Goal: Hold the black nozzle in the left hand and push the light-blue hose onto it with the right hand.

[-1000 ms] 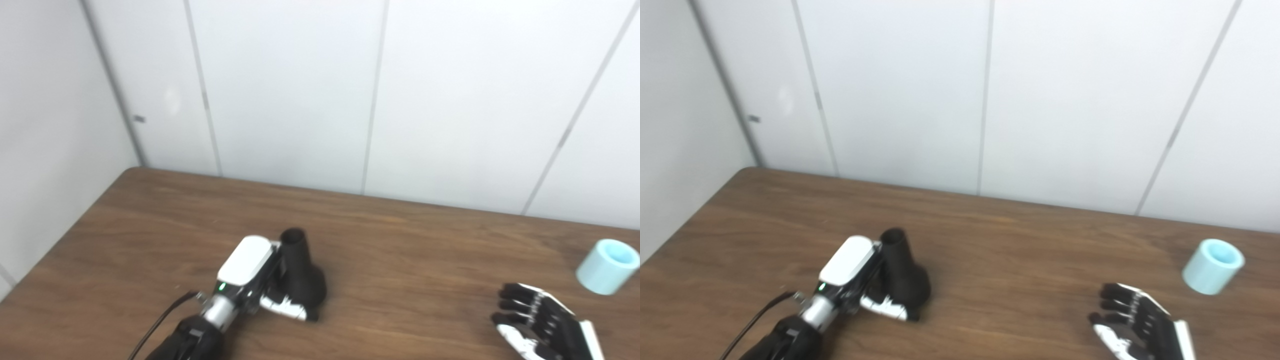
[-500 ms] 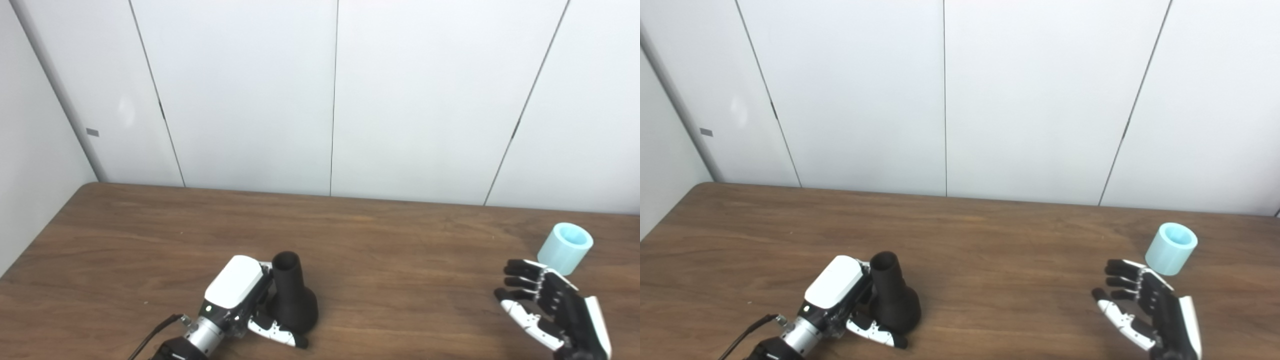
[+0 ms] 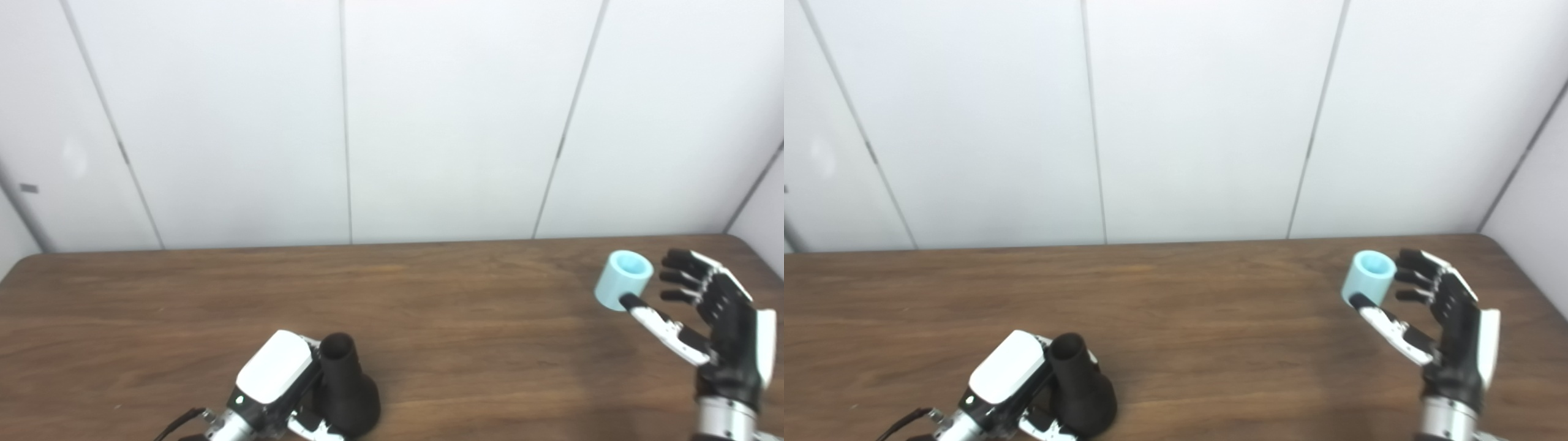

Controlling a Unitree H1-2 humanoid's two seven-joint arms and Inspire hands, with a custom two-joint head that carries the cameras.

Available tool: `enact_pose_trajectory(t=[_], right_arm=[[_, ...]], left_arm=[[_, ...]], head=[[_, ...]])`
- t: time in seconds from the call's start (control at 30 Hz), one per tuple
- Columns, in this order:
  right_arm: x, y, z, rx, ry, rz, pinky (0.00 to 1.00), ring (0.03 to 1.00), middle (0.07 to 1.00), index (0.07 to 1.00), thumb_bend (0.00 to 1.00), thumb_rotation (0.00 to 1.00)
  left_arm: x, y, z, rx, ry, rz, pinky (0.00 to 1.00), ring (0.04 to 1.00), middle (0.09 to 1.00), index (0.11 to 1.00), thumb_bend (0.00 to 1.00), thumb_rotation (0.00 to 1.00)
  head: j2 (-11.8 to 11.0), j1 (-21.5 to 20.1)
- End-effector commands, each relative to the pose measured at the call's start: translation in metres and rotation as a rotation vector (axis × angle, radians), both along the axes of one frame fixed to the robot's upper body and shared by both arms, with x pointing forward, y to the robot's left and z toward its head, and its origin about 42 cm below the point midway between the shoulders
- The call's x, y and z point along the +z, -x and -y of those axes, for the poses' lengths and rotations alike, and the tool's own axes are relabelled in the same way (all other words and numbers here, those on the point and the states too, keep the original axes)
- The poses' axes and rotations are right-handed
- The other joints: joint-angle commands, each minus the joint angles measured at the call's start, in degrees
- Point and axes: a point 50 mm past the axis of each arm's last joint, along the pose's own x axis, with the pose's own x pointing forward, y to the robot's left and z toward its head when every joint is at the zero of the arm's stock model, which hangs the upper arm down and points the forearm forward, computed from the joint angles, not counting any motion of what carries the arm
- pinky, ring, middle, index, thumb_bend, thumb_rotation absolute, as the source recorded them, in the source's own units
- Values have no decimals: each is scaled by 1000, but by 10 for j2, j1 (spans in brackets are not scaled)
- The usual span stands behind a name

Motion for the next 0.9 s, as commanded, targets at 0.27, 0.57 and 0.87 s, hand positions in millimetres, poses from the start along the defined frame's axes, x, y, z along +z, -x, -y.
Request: enact_pose_trajectory(t=[0.27, 0.57, 0.87], right_arm=[[16, -27, 21, -142, 73, -8, 926, 994, 998, 1000, 809, 457], [8, -46, 32, -185, 67, -103, 820, 967, 1000, 1000, 772, 368], [-8, -74, 49, -221, 5, -241, 686, 870, 981, 1000, 883, 335]], left_arm=[[-34, 15, 18, -82, 18, -42, 254, 369, 486, 527, 498, 0], [-40, 22, 30, -118, 5, -32, 236, 351, 452, 544, 494, 0], [-41, 24, 28, -121, 5, -42, 244, 361, 475, 543, 495, 0]], head=[[8, -37], [11, -55], [14, -53]])
